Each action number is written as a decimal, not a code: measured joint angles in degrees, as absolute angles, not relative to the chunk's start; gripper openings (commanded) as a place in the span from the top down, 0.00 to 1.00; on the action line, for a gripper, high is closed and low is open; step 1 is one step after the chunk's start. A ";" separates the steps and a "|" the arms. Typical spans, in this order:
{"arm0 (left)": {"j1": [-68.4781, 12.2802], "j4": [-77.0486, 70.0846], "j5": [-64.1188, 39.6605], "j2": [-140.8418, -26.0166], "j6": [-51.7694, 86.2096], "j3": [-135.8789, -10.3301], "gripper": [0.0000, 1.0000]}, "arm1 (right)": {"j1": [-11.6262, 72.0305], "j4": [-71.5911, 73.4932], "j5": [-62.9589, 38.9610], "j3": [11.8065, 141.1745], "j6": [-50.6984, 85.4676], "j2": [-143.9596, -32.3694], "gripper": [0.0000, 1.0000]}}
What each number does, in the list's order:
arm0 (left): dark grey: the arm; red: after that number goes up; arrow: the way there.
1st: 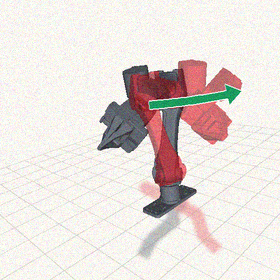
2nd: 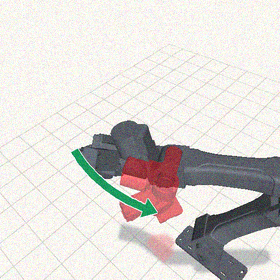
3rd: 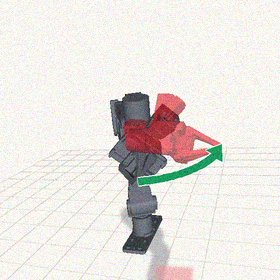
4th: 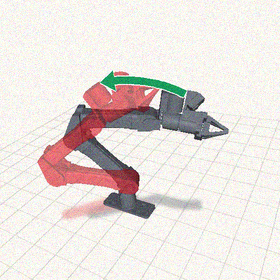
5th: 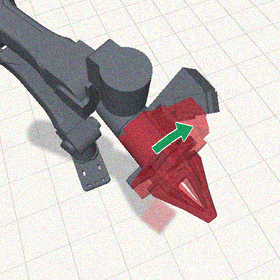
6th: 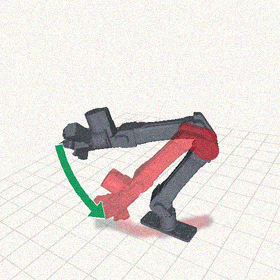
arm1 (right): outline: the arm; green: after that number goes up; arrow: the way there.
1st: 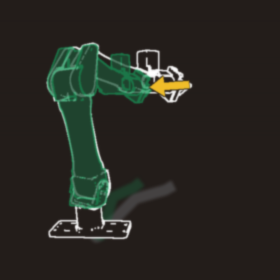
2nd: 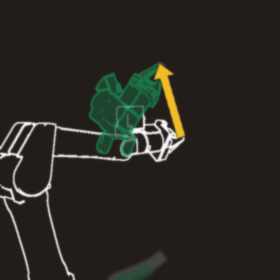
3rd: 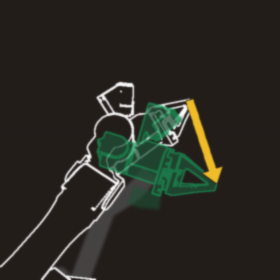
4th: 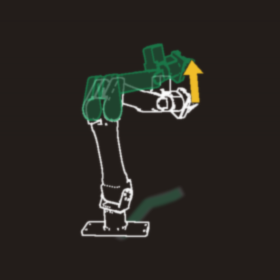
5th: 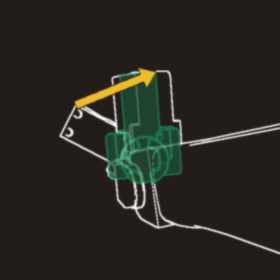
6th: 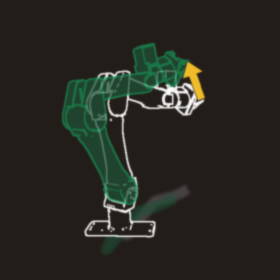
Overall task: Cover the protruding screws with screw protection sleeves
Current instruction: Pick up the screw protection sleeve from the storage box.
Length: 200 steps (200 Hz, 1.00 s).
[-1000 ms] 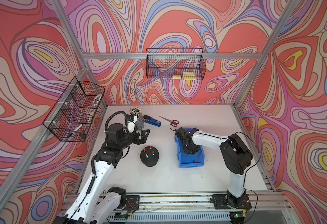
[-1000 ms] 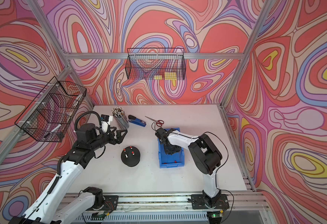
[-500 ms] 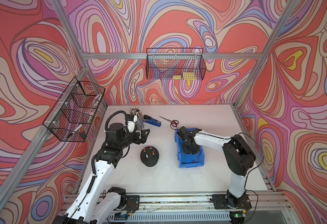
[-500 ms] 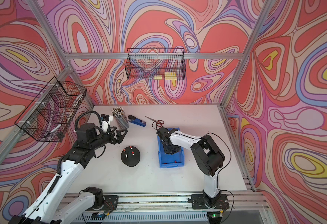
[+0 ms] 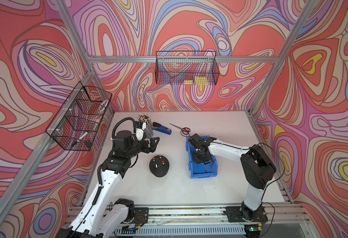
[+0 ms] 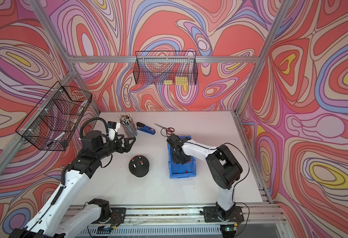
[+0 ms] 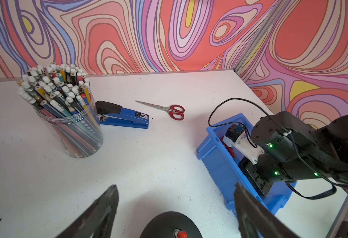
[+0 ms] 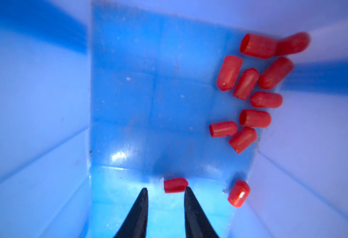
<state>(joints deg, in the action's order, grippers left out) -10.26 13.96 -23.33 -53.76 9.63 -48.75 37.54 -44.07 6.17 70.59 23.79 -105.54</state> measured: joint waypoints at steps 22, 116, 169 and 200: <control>-10.26 13.96 -23.33 -53.76 9.63 -48.75 0.12 | 37.54 -43.90 6.90 70.59 24.62 -104.99 0.75; -10.26 13.98 -23.33 -53.76 9.63 -48.75 0.13 | 37.54 -43.20 10.79 70.46 28.75 -104.77 0.82; -10.26 13.96 -23.33 -53.78 9.63 -48.75 0.12 | 37.52 -42.78 10.74 69.43 29.95 -104.77 0.79; -10.26 13.98 -23.33 -53.78 9.63 -48.75 0.12 | 37.41 -42.78 10.70 68.62 30.63 -104.90 0.80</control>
<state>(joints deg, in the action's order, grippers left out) -10.26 13.98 -23.33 -53.78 9.63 -48.75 37.41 -42.78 10.70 68.62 30.63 -104.90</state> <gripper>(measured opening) 0.875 0.201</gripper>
